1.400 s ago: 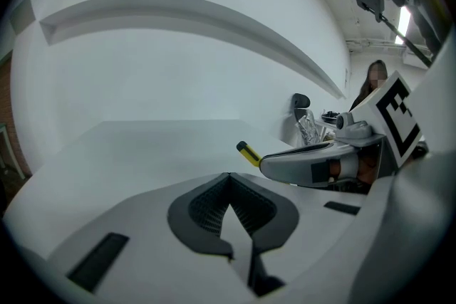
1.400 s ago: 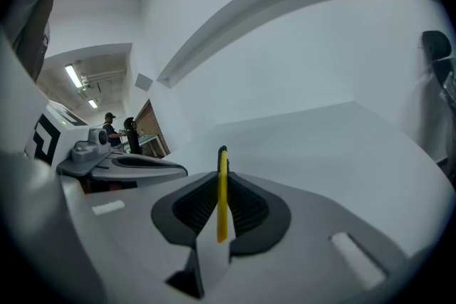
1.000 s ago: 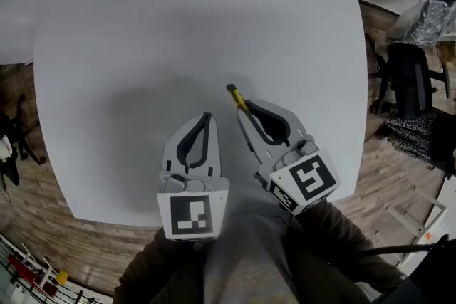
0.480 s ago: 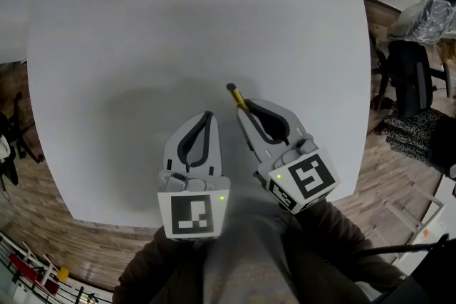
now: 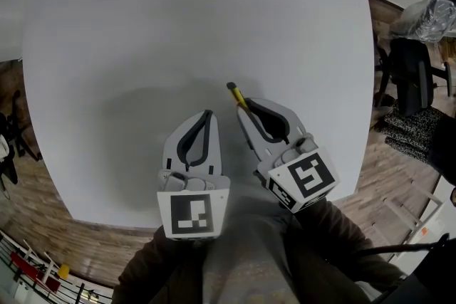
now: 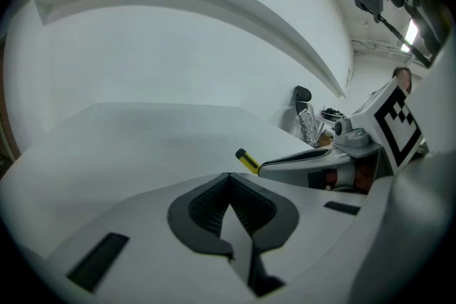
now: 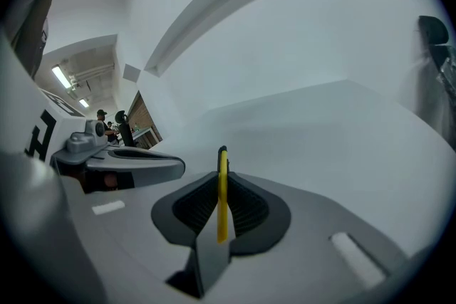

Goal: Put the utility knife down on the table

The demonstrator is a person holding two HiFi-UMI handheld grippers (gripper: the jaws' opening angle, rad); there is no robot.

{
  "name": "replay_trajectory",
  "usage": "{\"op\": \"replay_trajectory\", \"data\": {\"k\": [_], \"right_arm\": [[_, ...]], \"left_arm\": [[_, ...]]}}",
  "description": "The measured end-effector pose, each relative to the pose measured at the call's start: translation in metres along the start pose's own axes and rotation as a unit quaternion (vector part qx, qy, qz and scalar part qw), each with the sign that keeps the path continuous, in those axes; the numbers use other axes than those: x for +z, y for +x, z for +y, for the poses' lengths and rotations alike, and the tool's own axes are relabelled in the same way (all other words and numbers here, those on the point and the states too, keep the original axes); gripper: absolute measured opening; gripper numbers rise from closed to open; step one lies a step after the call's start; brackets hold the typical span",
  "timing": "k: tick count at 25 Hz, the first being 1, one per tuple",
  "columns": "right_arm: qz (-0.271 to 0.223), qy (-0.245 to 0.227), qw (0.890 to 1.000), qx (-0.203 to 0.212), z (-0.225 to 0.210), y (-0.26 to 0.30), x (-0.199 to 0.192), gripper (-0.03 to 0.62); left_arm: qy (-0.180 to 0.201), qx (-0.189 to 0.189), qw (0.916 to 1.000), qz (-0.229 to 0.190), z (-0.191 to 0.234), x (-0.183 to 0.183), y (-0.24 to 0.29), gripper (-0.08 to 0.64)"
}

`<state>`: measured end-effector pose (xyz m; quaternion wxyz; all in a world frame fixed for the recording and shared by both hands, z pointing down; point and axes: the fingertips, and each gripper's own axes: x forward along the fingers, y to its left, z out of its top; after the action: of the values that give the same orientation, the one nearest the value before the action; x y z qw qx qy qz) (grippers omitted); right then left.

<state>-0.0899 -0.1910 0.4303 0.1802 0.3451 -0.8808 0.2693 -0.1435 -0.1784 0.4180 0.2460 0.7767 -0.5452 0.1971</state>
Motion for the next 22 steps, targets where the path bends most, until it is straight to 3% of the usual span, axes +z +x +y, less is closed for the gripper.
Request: {"op": "replay_trajectory", "data": {"k": [22], "right_arm": [[0.013, 0.005, 1.000, -0.002, -0.002, 0.007, -0.011, 0.041]], "left_arm": [[-0.007, -0.001, 1.0000, 0.006, 0.004, -0.007, 0.004, 0.002]]}}
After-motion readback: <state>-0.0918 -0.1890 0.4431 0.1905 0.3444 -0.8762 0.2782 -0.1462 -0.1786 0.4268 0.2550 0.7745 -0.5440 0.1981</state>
